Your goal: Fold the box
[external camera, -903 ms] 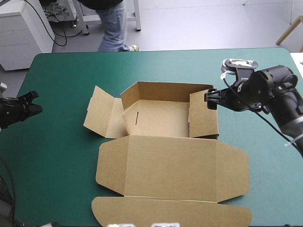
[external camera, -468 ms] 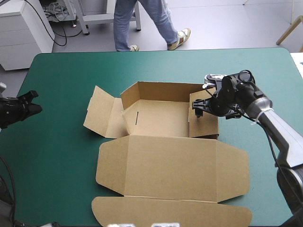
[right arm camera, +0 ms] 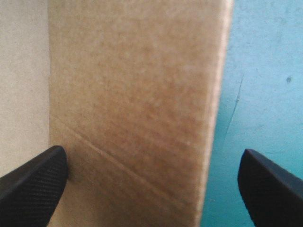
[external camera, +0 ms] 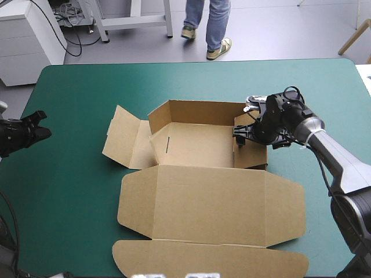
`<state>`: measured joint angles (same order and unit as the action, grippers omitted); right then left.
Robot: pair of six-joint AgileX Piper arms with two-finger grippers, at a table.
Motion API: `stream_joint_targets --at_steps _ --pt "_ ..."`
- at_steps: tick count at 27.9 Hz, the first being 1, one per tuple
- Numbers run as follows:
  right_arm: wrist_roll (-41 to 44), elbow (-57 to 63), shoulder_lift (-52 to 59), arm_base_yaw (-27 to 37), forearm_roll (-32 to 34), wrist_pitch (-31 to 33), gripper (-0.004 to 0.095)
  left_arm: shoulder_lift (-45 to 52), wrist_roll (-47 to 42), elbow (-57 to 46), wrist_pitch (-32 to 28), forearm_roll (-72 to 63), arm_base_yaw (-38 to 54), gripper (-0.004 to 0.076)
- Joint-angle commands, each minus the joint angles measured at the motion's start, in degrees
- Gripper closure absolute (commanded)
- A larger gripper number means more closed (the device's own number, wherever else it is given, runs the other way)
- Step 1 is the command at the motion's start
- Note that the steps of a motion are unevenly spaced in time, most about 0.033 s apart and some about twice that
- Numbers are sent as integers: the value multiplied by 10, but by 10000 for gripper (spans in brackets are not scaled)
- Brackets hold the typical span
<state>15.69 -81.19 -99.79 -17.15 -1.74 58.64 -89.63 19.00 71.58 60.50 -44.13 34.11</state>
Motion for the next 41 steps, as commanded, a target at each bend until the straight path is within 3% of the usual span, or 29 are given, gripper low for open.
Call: stream_joint_targets --at_steps 1,3,5,12,13,23,29,41 --pt "-6 -14 23 3 1 -12 49 25 -5 14 -5 -28 1 734" --pt "-6 -14 23 3 1 -9 109 25 -5 14 -5 -28 1 734" --pt "-6 -14 20 3 -2 -6 229 25 -7 14 -5 -28 1 734" --pt "-6 -14 7 3 -2 17 886 25 -25 14 -2 -33 1 734" --pt "-6 -15 7 3 -2 17 921 25 -25 14 -1 -37 1 734" --pt "-53 -104 60 3 -2 32 927 25 -25 14 11 -42 1 734" --pt "-112 -181 122 3 -2 81 927 25 -22 14 10 -41 1 734" --pt "-171 -189 201 3 -2 63 927 23 -13 14 27 -47 1 730"
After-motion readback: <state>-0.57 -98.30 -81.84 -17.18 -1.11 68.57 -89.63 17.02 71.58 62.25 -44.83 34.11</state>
